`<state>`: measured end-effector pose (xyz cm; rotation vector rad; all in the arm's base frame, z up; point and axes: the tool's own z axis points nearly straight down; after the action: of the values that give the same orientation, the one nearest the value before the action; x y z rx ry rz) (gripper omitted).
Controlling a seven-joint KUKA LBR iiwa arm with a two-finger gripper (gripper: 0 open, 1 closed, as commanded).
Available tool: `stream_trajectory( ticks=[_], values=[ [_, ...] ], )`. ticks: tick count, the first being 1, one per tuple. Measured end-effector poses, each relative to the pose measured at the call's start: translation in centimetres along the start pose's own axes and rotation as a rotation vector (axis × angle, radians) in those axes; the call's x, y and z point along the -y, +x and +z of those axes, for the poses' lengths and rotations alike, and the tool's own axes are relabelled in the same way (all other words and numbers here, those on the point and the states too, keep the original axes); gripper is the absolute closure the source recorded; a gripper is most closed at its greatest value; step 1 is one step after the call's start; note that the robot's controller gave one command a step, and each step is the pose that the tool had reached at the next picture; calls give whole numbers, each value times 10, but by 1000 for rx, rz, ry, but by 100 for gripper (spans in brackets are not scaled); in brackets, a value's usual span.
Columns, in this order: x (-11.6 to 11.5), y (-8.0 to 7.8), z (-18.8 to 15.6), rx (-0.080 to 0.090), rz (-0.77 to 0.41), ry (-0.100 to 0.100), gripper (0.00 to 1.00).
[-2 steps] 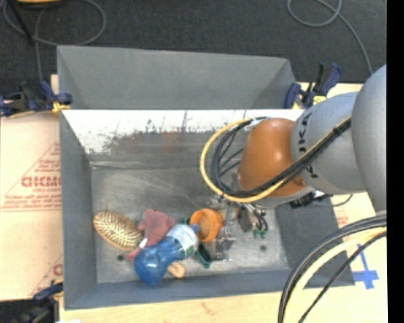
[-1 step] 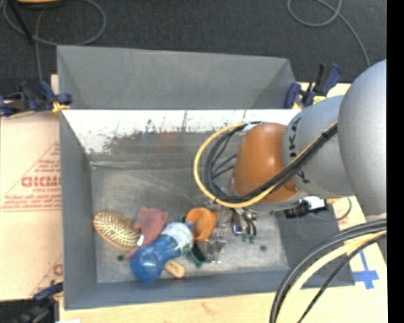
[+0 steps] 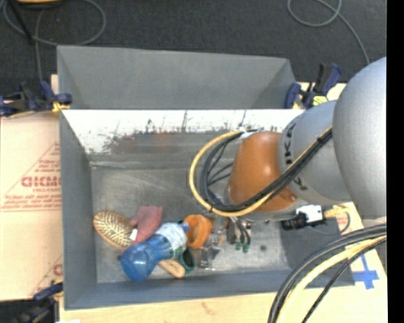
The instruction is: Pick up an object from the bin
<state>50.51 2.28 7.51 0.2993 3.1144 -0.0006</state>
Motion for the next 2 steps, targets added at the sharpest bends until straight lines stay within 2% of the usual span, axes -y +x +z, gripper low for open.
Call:
stream_trajectory(
  ticks=[1,2],
  values=[
    [0,0,0,0,-1,0,100],
    [18,2,-106,-11,-22,1,100]
  ],
)
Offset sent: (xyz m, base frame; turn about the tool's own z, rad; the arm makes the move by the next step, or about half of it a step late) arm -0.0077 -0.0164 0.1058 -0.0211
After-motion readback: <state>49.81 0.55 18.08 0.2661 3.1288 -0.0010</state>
